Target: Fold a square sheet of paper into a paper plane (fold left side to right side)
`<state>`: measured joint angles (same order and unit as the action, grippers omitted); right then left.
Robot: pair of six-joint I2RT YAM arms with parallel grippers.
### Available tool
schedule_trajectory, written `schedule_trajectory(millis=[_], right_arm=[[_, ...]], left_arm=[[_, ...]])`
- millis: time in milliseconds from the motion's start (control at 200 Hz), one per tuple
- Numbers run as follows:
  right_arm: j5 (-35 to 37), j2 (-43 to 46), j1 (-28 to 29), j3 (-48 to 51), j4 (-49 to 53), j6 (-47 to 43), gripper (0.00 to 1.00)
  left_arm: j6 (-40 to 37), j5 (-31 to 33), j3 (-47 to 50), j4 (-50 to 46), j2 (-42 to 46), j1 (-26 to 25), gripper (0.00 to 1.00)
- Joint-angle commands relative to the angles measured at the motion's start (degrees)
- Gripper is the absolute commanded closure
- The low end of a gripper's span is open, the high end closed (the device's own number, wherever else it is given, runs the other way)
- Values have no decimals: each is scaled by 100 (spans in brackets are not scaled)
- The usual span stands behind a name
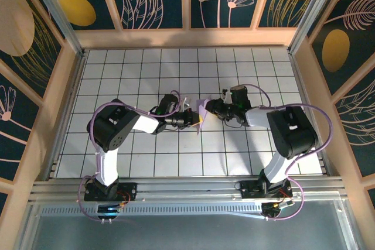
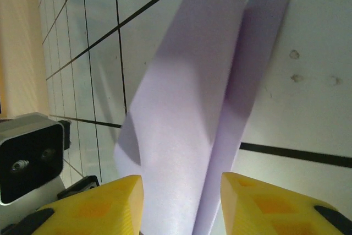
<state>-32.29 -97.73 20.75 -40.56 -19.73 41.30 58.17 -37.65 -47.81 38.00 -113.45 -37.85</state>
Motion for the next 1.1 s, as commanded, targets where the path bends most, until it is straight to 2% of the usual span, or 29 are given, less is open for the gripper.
schedule_trajectory(millis=[0,736,896,1011,1096], right_arm=[[186,-173,80,-194,-147,39,58],[337,-580,237,-502,45,-55,58],[565,-689,288,-665,508,-131,58],[770,-829,341,-875,1024,-257,59],[859,-929,359,-944,1229,-288,59]], left_arm=[[135,-146,77,339,-102,43,100],[188,-164,96,401,-175,56,100],[202,-164,96,401,-204,57,100],[172,-123,116,386,-168,49,92],[103,-37,140,269,-93,65,82]])
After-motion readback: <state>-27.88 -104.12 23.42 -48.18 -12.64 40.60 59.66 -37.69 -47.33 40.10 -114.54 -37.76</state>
